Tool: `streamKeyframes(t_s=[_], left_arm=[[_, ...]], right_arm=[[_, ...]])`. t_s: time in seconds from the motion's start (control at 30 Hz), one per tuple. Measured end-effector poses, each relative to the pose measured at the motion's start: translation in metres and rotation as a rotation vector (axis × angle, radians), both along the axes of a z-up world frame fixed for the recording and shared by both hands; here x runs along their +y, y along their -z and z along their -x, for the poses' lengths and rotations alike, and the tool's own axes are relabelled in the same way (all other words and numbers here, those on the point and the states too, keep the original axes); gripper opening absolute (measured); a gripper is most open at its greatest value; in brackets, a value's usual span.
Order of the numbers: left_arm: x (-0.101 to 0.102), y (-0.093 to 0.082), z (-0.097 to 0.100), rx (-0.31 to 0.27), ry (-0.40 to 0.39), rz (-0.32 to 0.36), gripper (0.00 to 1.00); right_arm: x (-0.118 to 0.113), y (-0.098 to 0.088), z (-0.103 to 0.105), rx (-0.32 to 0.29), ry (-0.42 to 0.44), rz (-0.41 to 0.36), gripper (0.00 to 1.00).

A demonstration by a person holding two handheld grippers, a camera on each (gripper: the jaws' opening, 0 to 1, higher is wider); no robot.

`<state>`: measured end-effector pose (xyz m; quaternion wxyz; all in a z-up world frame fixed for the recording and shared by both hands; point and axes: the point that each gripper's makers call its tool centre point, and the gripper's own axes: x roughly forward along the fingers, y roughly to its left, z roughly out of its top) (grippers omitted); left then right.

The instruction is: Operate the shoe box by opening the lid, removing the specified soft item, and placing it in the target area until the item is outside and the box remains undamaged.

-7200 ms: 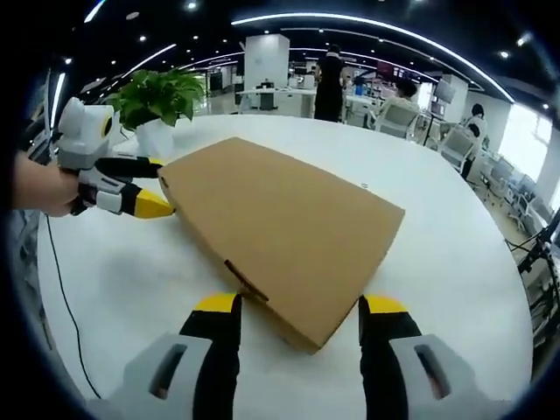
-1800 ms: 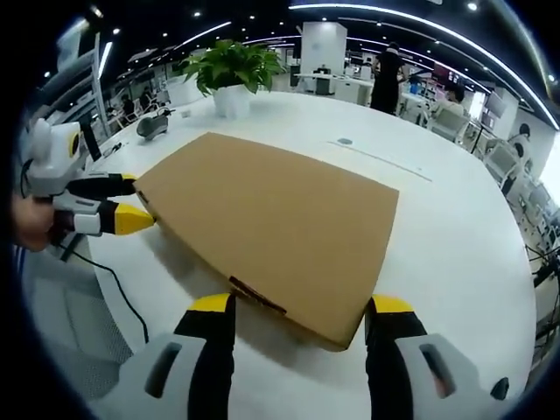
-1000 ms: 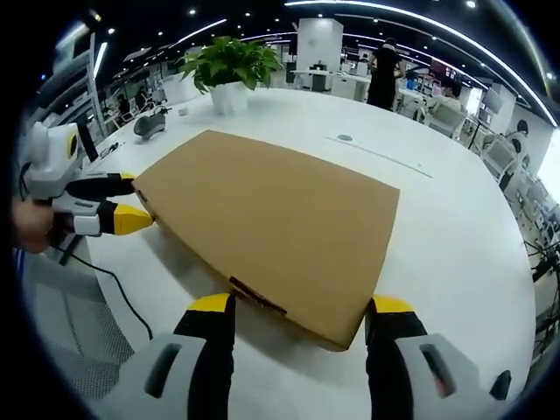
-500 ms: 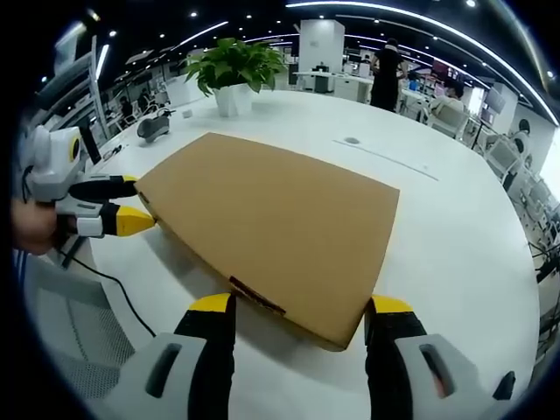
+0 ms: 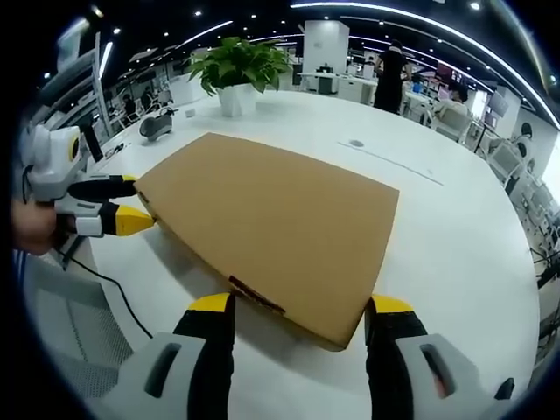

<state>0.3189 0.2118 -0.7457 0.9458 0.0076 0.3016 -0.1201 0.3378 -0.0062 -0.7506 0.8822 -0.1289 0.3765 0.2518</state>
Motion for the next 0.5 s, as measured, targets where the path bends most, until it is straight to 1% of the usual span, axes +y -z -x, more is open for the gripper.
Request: streamKeyframes(t_s=[0.07,0.1,0.17,0.27,0.37,0.4,0.43,0.47,0.5], left_arm=[[0.001,0.001,0.001,0.004,0.01,-0.01,0.54],[0.001,0.003,0.002,0.017,0.02,-0.016,0.54],[0.002,0.005,0.002,0.025,0.029,-0.017,0.54],[0.001,0.004,0.003,0.025,0.039,-0.013,0.54],[0.003,0.002,0.004,0.028,0.036,0.017,0.54],[0.003,0.001,0.004,0.028,0.038,0.025,0.53],[0.004,-0.001,0.005,0.027,0.04,0.038,0.53],[0.004,-0.003,0.006,0.024,0.046,0.047,0.53],[0.005,-0.006,0.007,0.019,0.051,0.061,0.53]], right_arm=[[0.0,0.0,0.0,0.003,0.0,0.005,0.59],[0.0,0.0,0.0,0.005,-0.003,0.015,0.58],[-0.001,0.001,0.0,0.006,-0.023,0.054,0.57],[-0.002,-0.001,0.0,0.012,-0.007,0.031,0.57],[0.002,-0.004,0.001,0.028,0.042,-0.052,0.6],[0.005,-0.005,0.003,0.047,0.043,-0.082,0.62],[0.006,-0.004,0.009,0.077,0.014,-0.081,0.66],[0.006,-0.004,0.011,0.081,-0.011,-0.063,0.69],[0.006,-0.007,0.011,0.059,-0.031,-0.052,0.7]])
